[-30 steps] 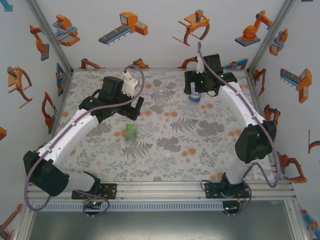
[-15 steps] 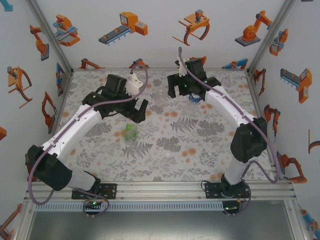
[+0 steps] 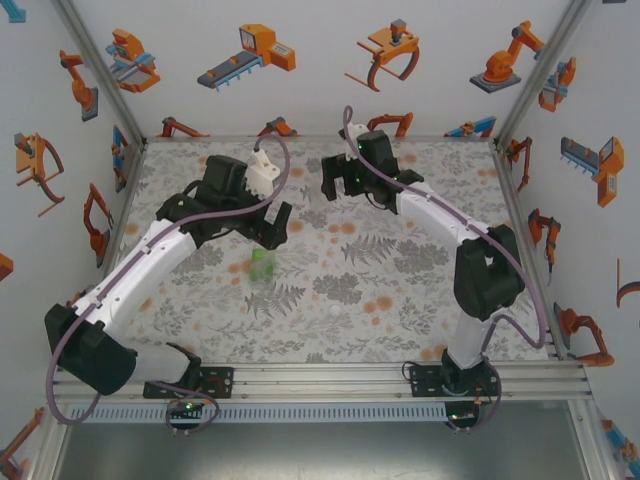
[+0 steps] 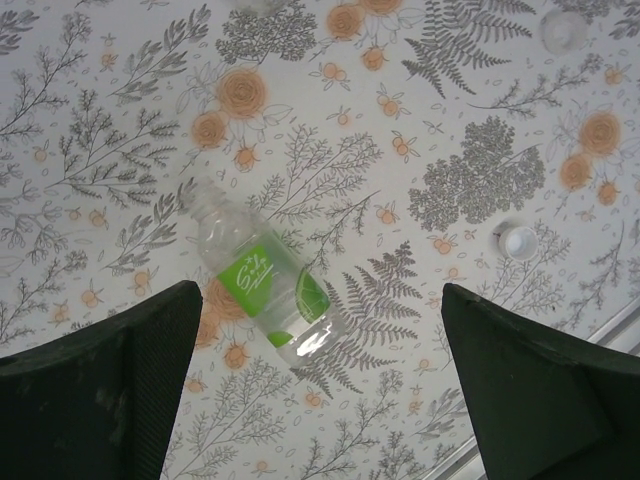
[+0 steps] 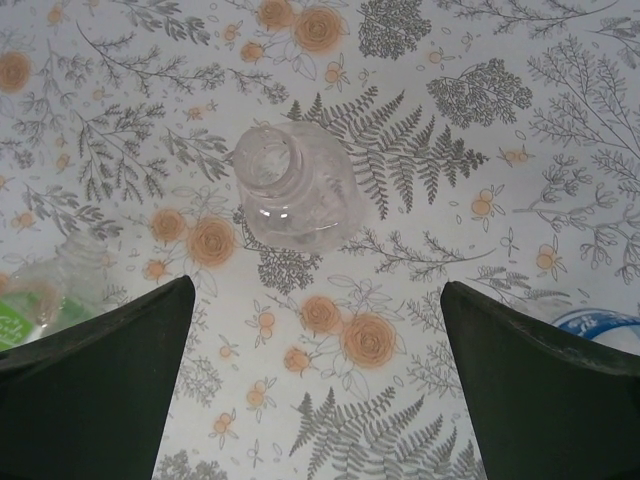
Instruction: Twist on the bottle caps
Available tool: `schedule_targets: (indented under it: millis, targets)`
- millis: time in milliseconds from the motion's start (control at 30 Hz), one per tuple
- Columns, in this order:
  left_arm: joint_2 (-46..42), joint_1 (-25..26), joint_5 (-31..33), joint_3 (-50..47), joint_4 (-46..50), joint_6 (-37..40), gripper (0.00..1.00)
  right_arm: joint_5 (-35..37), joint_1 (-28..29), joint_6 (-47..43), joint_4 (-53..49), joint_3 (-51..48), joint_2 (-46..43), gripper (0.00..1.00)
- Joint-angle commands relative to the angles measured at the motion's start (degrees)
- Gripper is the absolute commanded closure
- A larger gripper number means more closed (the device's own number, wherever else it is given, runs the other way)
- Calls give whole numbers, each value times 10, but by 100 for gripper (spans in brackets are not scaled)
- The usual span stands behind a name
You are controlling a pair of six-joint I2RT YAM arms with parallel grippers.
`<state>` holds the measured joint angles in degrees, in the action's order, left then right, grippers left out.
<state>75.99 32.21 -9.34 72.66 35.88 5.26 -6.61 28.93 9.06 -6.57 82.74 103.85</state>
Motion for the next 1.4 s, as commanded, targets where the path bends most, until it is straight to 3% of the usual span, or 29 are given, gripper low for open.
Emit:
schedule_targets:
  millis: [0,367,533,833,1000,1133,1367]
  targets:
    - [-26,-3,59,-24,-46,-22,3,-10,2,5,116,-35,12,1]
    - [-87,-7,64,-82,-110,-27,3,-33,2,2,365,-120,62,1]
    - [-82,-11,65,-77,-104,-29,3,-29,2,8,432,-123,100,9]
    - [-80,-11,39,-78,-109,-29,3,-33,3,13,444,-83,156,17]
    - [-82,-10,40,-83,-118,-32,3,-37,4,15,458,-78,167,36]
    - [-83,-10,24,-88,-124,-34,3,-38,6,17,465,-89,159,47]
    - [-88,11,-19,-87,-125,-7,3,-50,10,34,441,-126,85,52]
